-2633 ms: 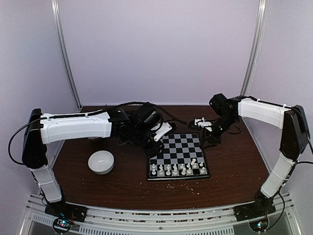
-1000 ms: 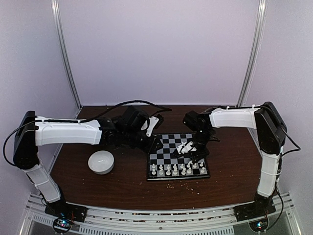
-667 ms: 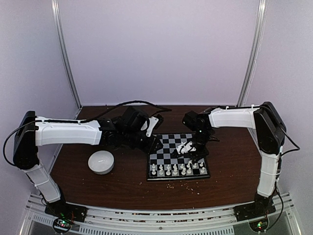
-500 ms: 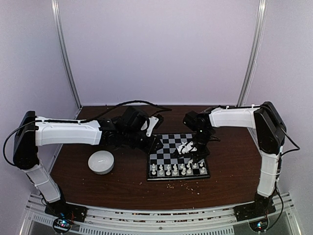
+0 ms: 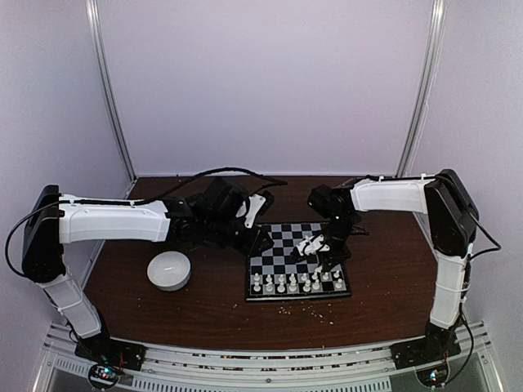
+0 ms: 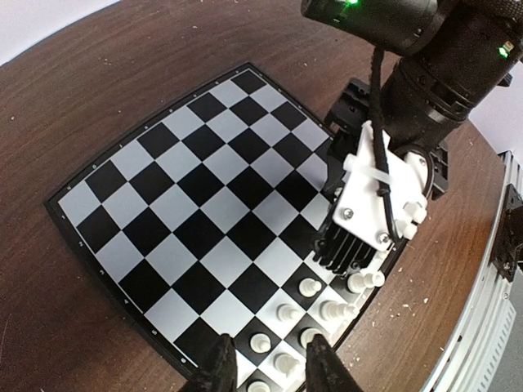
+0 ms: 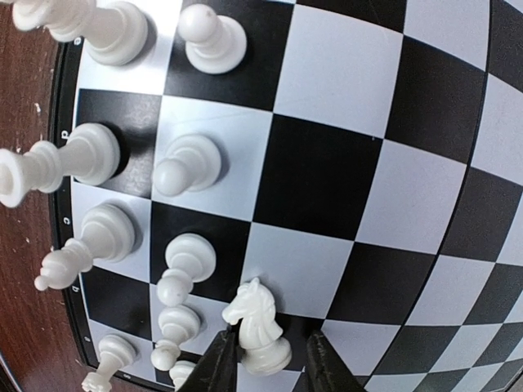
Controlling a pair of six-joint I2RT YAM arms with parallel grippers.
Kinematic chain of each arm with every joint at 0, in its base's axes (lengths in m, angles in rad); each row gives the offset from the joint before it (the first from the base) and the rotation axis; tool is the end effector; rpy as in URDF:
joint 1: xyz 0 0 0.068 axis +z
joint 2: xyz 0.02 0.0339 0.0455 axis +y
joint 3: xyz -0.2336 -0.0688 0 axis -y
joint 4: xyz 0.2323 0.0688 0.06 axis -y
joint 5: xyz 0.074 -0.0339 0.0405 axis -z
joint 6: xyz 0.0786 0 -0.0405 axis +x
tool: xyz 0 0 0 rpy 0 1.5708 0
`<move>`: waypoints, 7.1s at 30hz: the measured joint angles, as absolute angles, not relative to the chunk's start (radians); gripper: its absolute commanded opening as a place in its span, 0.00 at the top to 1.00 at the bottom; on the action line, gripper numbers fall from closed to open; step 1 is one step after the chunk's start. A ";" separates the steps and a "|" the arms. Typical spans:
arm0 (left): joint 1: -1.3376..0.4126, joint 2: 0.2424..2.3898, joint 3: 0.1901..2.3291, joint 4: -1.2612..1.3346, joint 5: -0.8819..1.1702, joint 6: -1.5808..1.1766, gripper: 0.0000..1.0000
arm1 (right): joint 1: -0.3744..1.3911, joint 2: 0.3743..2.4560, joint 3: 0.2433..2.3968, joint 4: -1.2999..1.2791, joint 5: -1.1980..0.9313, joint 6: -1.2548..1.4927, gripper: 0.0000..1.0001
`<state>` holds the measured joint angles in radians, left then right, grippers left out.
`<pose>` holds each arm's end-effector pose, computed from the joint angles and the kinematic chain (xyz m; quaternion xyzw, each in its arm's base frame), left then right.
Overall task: Set up the chess pieces on the board
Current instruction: Pick up the knight from the chessboard, then pass from the right arm to the left, then place the knight at g1.
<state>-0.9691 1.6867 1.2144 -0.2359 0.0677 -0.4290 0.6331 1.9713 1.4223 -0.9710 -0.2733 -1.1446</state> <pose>0.2203 -0.3302 0.1941 0.2558 0.8712 -0.2924 0.3000 0.2681 0.2231 0.1091 -0.7710 0.6215 0.1254 0.0588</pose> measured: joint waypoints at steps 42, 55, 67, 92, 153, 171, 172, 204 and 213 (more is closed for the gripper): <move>-0.814 2.086 1.632 0.031 0.653 -0.822 0.65 | 0.478 1.623 1.410 -0.665 -0.505 -0.574 0.84; -0.814 2.159 1.697 0.097 0.707 -0.920 0.67 | 0.500 1.622 1.386 -0.654 -0.507 -0.569 0.84; -0.814 2.168 1.697 0.157 0.727 -0.971 0.88 | 0.509 1.606 1.381 -0.653 -0.517 -0.569 0.83; -0.855 2.169 1.847 -0.228 0.591 -0.565 1.00 | 0.204 1.378 1.195 -0.636 -0.744 -0.396 0.49; -1.200 2.479 2.286 -0.842 0.148 0.032 1.00 | 0.166 1.478 1.123 -0.624 -0.636 -0.390 0.01; -1.200 2.494 2.286 -0.857 0.134 0.031 1.00 | 0.166 1.478 1.123 -0.637 -0.655 -0.394 0.01; -1.200 2.498 2.286 -0.859 0.134 0.030 1.00 | 0.166 1.478 1.123 -0.638 -0.655 -0.394 0.00; -1.200 2.517 2.287 -0.862 0.101 -0.002 0.92 | 0.166 1.478 1.127 -0.640 -0.658 -0.396 0.00; -1.200 2.517 2.287 -0.862 0.101 -0.014 0.84 | 0.166 1.478 1.127 -0.640 -0.659 -0.396 0.00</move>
<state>-1.1995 2.5172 2.2871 -0.8619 0.1005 -0.0135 0.1658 1.4776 1.1271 -0.6403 -0.6586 -0.3962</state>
